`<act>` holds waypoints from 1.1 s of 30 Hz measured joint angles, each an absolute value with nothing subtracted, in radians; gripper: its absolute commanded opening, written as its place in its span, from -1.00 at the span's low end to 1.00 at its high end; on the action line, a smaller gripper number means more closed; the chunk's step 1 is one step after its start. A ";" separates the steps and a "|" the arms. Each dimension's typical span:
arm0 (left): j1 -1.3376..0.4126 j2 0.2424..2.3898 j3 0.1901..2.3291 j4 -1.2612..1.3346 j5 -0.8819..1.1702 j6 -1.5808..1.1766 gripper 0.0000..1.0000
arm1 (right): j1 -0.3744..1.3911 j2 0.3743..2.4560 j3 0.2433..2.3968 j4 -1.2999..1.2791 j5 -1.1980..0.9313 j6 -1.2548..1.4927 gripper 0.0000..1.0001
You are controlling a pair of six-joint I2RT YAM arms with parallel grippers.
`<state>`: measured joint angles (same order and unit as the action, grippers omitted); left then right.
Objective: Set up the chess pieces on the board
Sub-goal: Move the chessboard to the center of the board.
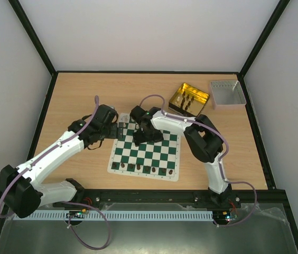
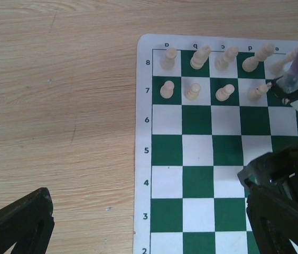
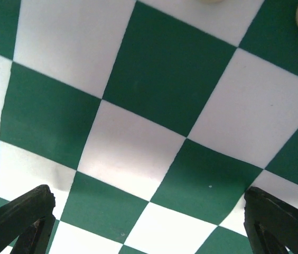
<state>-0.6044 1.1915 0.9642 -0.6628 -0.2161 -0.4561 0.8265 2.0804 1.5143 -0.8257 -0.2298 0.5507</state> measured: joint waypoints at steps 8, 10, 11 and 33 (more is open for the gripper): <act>-0.612 1.190 0.964 -0.680 -0.286 -0.458 0.98 | 0.862 2.088 1.525 -0.835 -0.227 0.512 0.89; -0.612 1.190 0.964 -0.685 -0.302 -0.461 0.98 | 0.867 2.088 1.525 -0.836 -0.226 0.504 0.89; -0.612 1.190 0.964 -0.688 -0.309 -0.461 0.98 | 0.871 2.088 1.525 -0.837 -0.223 0.501 0.89; -0.624 1.174 0.964 -0.699 -0.329 -0.465 0.98 | 0.901 2.089 1.511 -0.833 -0.100 0.477 0.97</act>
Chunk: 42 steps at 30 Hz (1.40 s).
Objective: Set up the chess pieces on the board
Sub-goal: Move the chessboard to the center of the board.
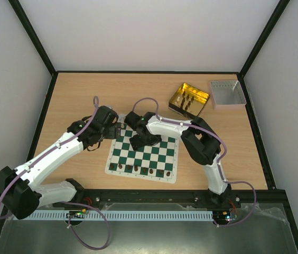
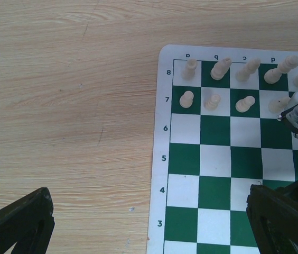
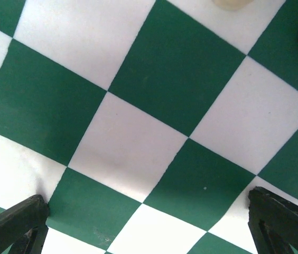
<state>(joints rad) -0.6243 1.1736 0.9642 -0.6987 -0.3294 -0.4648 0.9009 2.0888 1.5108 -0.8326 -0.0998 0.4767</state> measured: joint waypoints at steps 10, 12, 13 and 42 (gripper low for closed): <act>-0.633 1.168 0.964 -0.702 -0.334 -0.465 0.99 | 0.904 2.089 1.509 -0.820 -0.085 0.459 0.95; -0.636 1.168 0.964 -0.702 -0.334 -0.466 0.99 | 0.904 2.089 1.509 -0.817 -0.084 0.455 0.94; -0.638 1.168 0.964 -0.702 -0.334 -0.466 0.98 | 0.904 2.089 1.510 -0.816 -0.084 0.453 0.95; -0.668 1.163 0.964 -0.694 -0.342 -0.468 0.98 | 0.897 1.993 1.408 -0.846 -0.067 0.460 0.98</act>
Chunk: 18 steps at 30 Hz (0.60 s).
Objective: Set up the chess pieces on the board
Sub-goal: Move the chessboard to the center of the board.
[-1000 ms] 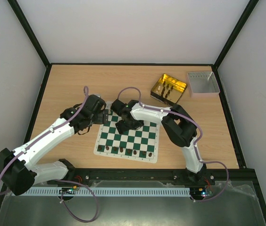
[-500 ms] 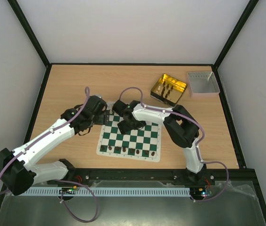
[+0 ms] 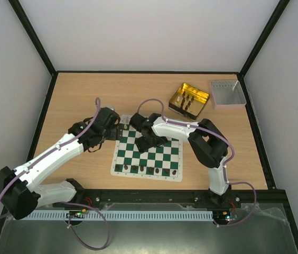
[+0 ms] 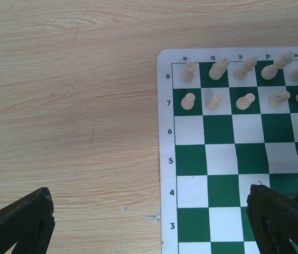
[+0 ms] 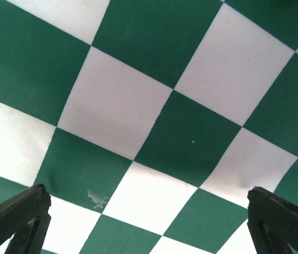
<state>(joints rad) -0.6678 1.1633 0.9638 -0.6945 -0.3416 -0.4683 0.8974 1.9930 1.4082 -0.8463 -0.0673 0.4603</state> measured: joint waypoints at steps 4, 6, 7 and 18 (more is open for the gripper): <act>-0.669 1.163 0.964 -0.694 -0.342 -0.468 0.98 | 0.897 1.968 1.407 -0.859 -0.059 0.470 0.97; -0.669 1.163 0.964 -0.694 -0.342 -0.468 0.98 | 0.897 1.947 1.407 -0.869 -0.047 0.480 0.92; -0.669 1.163 0.964 -0.694 -0.342 -0.468 0.98 | 0.896 1.934 1.407 -0.875 -0.041 0.486 0.89; -0.669 1.163 0.963 -0.694 -0.345 -0.468 0.98 | 0.768 1.789 1.244 -0.879 -0.057 0.590 0.71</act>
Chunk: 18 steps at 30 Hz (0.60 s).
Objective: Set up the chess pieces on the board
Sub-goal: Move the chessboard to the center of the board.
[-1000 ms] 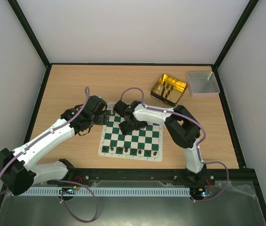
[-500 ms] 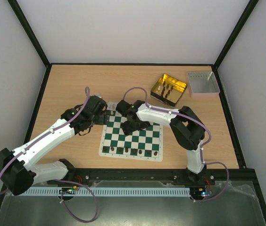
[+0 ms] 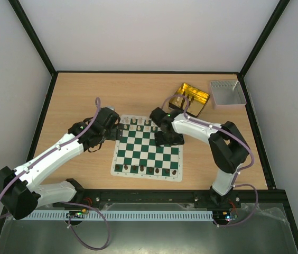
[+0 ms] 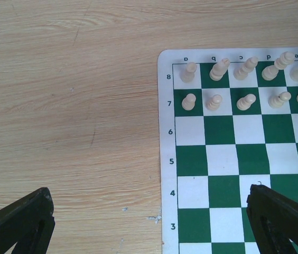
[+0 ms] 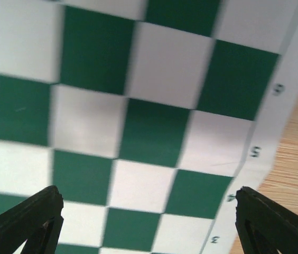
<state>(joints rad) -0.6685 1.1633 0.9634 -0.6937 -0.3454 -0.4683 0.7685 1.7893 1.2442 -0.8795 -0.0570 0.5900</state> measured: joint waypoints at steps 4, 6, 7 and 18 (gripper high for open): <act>-0.669 1.163 0.963 -0.694 -0.345 -0.468 0.98 | 0.657 1.761 1.161 -0.859 -0.099 0.636 0.68; -0.669 1.163 0.963 -0.694 -0.345 -0.468 0.98 | 0.619 1.755 1.142 -0.845 -0.119 0.653 0.67; -0.669 1.163 0.963 -0.694 -0.345 -0.468 0.98 | 0.611 1.753 1.137 -0.838 -0.129 0.659 0.65; -0.669 1.163 0.963 -0.694 -0.345 -0.468 0.98 | 0.606 1.753 1.108 -0.760 -0.190 0.683 0.61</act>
